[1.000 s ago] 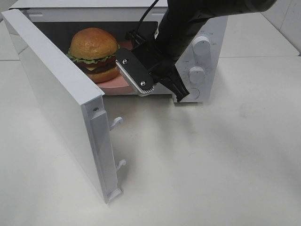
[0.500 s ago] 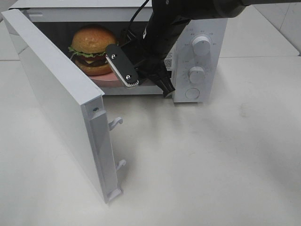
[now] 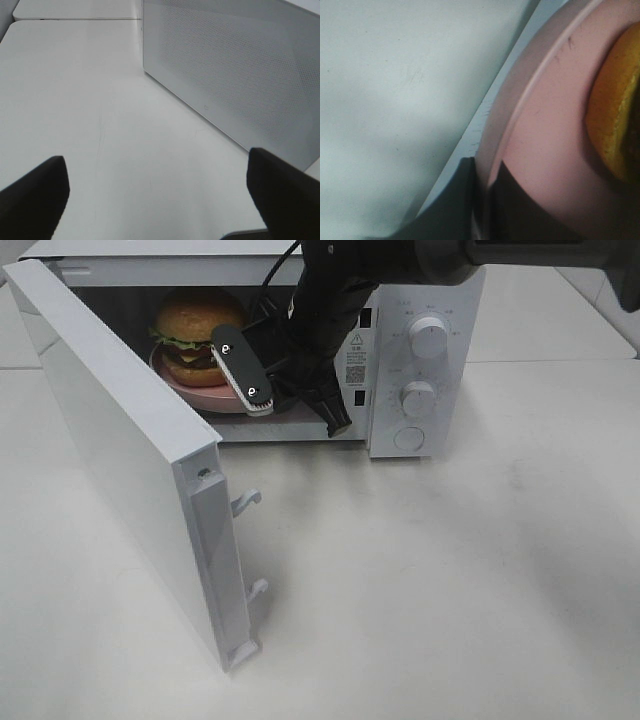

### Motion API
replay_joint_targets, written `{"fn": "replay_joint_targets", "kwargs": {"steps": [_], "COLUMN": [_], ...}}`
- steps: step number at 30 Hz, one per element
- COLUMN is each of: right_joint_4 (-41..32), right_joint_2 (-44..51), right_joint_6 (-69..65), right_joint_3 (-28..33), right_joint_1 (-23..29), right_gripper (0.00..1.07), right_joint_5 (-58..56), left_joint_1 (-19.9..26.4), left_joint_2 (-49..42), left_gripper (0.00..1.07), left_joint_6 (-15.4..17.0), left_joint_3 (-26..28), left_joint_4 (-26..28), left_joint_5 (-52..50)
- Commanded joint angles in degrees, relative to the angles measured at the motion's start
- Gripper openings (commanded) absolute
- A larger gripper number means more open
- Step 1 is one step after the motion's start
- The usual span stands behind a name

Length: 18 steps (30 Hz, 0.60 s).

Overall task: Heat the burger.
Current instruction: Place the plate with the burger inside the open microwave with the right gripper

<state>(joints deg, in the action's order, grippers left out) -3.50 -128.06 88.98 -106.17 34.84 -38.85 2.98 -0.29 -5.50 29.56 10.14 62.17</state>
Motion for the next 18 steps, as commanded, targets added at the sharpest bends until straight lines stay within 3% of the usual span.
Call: {"fn": "replay_joint_targets", "kwargs": {"steps": [1, 18], "right_joint_4": [1.1, 4.0], "right_joint_2": [-0.6, -6.7], "right_joint_6": [-1.9, -6.2], "right_joint_3": [-2.9, -10.5], "right_joint_1": [0.1, 0.1], "right_gripper": [0.0, 0.0], "right_joint_5": [2.5, 2.1], "left_joint_1": [-0.1, -0.1], "left_joint_2": [-0.9, -0.9], "left_gripper": [0.88, 0.88], "left_joint_6": [0.4, 0.4], "left_joint_3": [0.0, 0.0], "left_joint_4": [-0.1, -0.1], "left_joint_5": [-0.6, -0.6]}}
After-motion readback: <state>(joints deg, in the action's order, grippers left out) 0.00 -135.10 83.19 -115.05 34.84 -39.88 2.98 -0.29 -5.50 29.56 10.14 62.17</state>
